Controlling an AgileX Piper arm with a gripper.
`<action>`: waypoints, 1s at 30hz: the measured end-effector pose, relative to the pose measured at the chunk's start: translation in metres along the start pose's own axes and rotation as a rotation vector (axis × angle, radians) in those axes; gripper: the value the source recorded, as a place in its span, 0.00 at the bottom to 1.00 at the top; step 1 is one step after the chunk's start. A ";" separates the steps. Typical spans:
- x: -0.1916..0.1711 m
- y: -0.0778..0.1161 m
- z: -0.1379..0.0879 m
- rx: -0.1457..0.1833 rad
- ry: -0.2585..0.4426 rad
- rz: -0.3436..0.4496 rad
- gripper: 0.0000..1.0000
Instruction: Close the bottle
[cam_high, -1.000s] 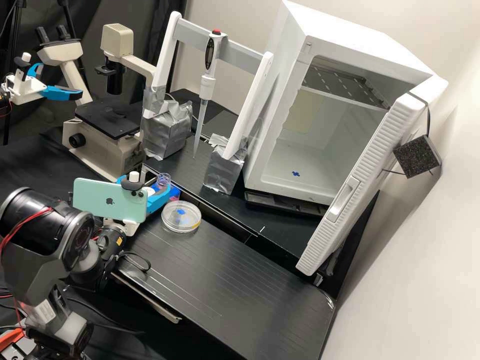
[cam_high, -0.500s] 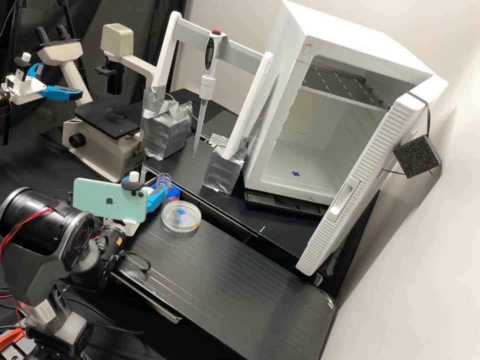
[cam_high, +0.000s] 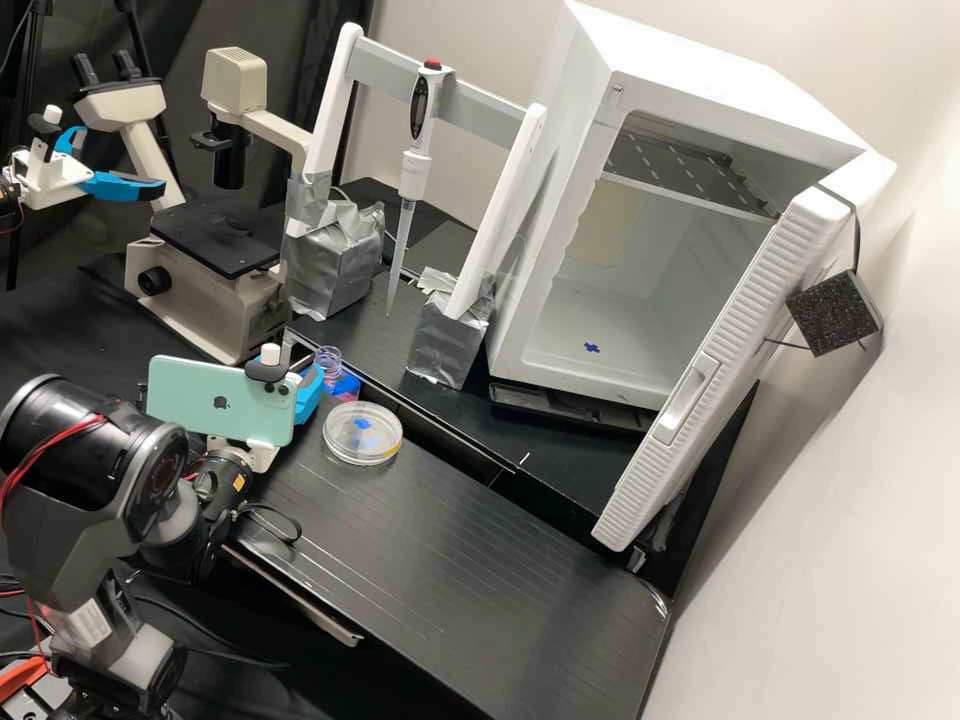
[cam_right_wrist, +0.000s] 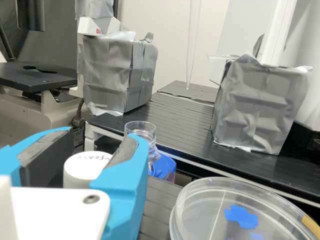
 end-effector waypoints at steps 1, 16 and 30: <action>0.000 0.001 0.001 0.000 -0.004 0.003 0.00; -0.001 0.003 0.002 -0.004 -0.008 0.013 0.00; -0.006 0.028 -0.012 0.034 0.065 0.139 0.00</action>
